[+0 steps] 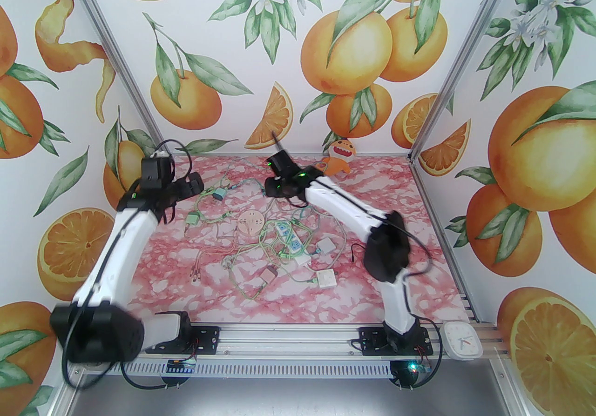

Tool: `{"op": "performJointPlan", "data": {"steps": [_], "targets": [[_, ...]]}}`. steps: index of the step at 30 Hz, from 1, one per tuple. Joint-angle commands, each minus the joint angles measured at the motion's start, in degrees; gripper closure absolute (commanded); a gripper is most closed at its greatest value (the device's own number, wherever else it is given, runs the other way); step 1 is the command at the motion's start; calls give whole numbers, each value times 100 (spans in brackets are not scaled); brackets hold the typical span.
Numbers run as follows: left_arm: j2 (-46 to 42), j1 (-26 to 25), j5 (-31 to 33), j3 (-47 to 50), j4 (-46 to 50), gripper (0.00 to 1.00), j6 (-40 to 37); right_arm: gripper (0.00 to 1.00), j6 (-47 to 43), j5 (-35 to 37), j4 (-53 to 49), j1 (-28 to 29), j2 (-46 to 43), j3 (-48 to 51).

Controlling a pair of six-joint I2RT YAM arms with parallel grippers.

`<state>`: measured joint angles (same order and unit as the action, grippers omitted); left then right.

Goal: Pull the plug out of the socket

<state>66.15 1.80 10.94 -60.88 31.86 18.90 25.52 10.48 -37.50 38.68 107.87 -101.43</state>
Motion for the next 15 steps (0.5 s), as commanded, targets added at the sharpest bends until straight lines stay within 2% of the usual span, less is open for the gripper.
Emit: {"op": "performJointPlan", "data": {"steps": [1,4,5,6,11,15], "targets": [[-546,-21,704,1008,-1306,0,-132,34,-290,810,983,-392,-933,1298],[-724,-86,781,1612,-1735,0,-343,15,-249,1009,1759,-829,-1856,2559],[-747,-164,766,1772,-1886,0,-500,5,-260,1135,1971,-976,-2154,2971],[-788,-252,806,2005,-2152,0,-683,0,-381,1300,2245,-1090,-2431,3370],[-741,-517,938,3201,-4091,0,-1420,0,-922,2152,3478,-1591,-3453,5073],[135,-507,976,3226,-4483,0,-1542,0,-1065,2462,4536,-2272,-3832,6311]]}}
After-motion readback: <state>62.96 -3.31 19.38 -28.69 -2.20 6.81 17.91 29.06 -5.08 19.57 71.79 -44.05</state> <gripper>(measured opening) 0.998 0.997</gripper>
